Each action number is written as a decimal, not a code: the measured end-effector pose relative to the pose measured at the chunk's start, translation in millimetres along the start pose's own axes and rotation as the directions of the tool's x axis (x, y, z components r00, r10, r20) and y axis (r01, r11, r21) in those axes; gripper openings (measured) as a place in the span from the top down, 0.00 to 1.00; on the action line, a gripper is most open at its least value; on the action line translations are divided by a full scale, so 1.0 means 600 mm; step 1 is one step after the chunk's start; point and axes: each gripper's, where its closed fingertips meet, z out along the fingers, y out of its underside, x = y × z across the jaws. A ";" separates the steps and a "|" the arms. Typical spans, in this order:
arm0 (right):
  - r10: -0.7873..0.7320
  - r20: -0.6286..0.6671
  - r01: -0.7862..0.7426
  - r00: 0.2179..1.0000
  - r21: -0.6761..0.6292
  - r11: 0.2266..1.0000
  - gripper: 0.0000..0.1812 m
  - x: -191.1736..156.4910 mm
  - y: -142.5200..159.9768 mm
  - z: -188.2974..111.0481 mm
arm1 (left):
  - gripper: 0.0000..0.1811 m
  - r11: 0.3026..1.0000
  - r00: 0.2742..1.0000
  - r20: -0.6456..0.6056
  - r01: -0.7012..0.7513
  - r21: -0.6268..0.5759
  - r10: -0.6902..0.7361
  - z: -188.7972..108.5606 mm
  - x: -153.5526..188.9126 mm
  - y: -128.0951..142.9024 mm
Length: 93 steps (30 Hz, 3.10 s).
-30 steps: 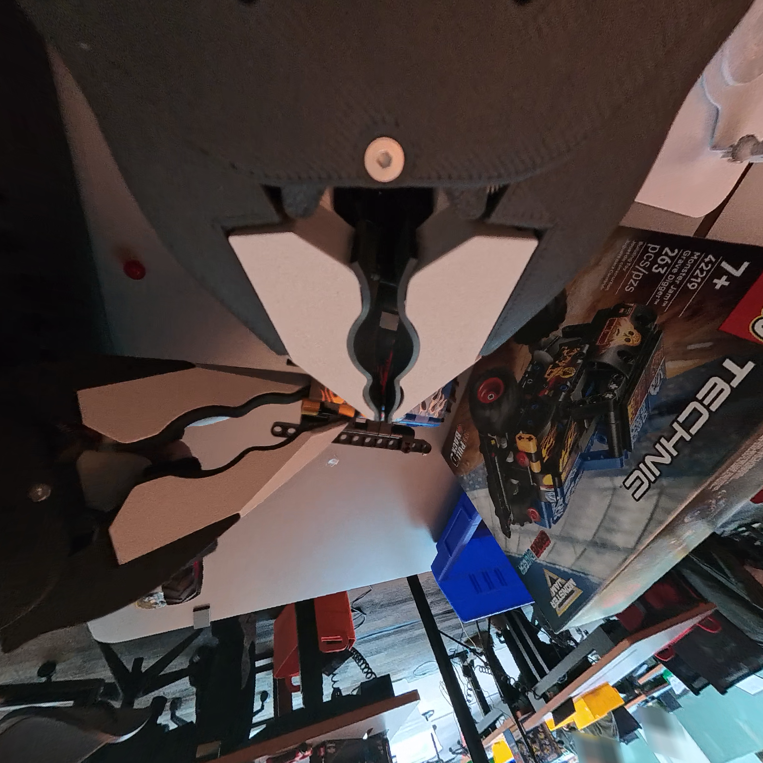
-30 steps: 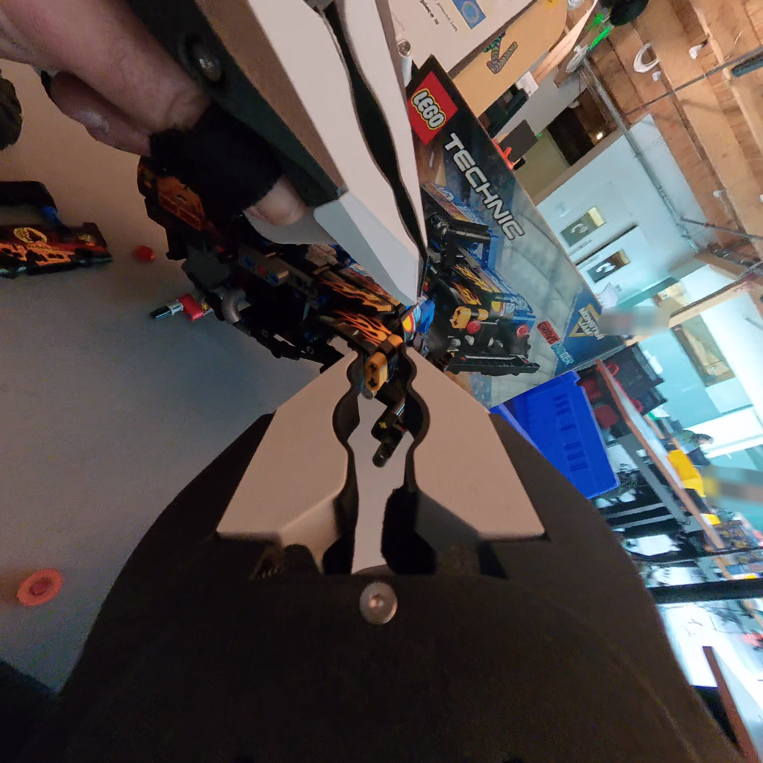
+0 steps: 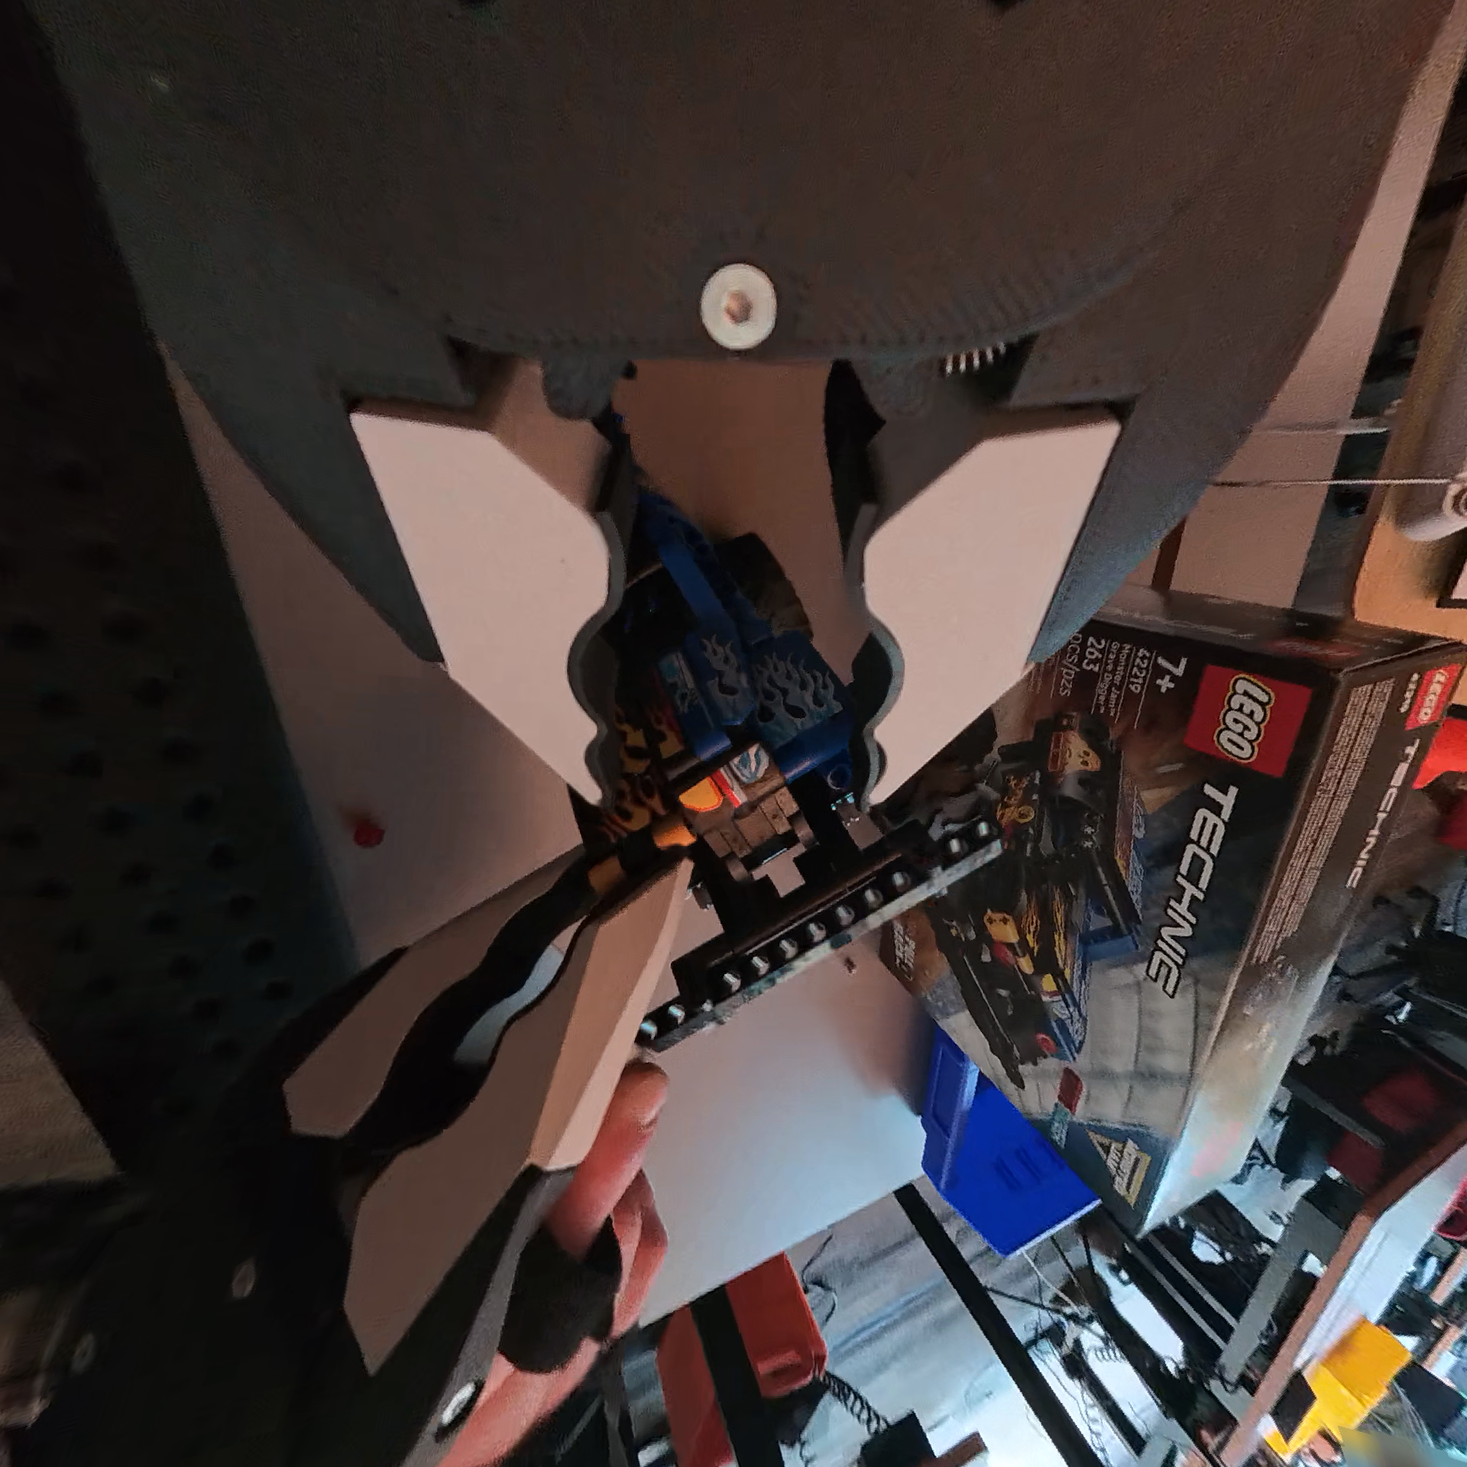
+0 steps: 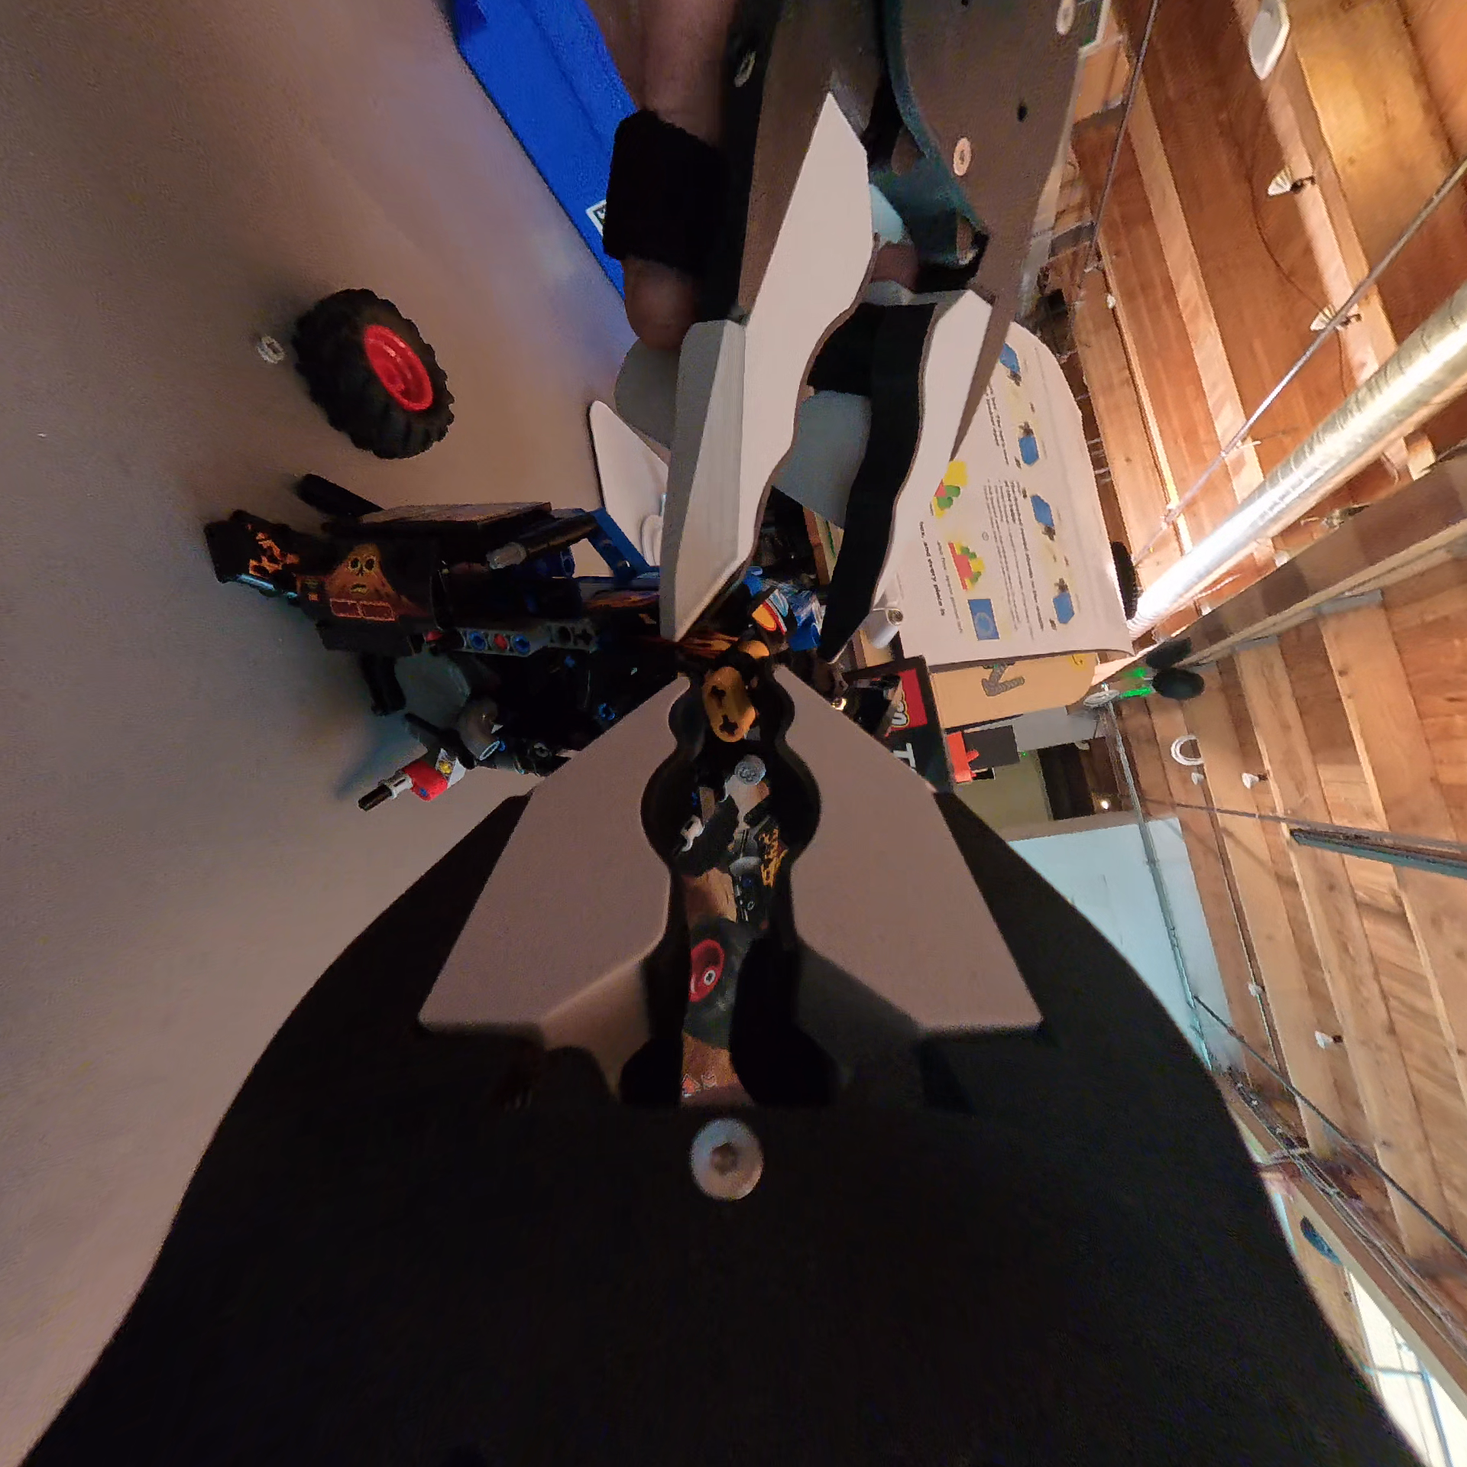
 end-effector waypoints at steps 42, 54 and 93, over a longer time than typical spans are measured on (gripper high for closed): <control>0.926 0.224 -0.952 0.304 0.031 0.305 0.95 0.001 0.012 -0.010 | 0.83 0.998 0.976 0.210 0.060 0.025 -0.064 -0.004 -0.019 0.038; 0.909 0.404 -0.994 -0.104 -0.004 -0.112 0.96 0.007 0.001 -0.010 | 0.82 0.999 0.951 0.308 -0.007 -0.039 0.018 -0.008 -0.004 0.034; 0.907 0.422 -0.994 -0.001 -0.103 0.047 0.97 -0.054 -0.022 -0.025 | 0.80 0.942 0.851 0.420 -0.227 -0.247 0.315 -0.012 0.058 0.093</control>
